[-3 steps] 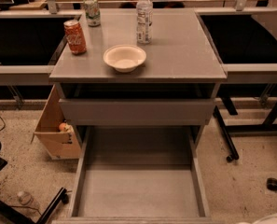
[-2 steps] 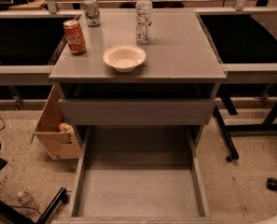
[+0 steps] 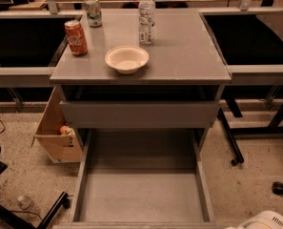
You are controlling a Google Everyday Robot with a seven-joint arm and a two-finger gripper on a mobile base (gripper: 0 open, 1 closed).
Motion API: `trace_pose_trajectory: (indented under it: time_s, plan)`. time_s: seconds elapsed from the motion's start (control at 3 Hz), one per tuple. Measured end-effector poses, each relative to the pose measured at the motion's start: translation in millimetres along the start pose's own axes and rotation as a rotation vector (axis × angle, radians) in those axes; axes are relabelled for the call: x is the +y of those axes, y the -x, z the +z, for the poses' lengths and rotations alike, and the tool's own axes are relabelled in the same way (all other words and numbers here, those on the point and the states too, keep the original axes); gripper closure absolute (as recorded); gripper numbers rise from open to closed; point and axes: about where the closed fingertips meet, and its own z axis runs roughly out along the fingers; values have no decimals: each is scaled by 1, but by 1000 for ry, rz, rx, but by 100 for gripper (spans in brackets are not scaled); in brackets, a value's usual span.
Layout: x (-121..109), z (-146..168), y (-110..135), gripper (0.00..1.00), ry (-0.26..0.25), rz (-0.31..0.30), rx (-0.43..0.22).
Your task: Close middle drawer
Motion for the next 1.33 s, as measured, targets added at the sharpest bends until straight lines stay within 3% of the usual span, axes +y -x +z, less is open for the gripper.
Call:
trace_pose_trajectory:
  time_s: [0.67,1.0,1.33]
  plan:
    - [3,11,3,100,16,0,-12]
    - [7,40,10,100,8,-24,-99]
    - [0,78,30,100,-41,-36,-247]
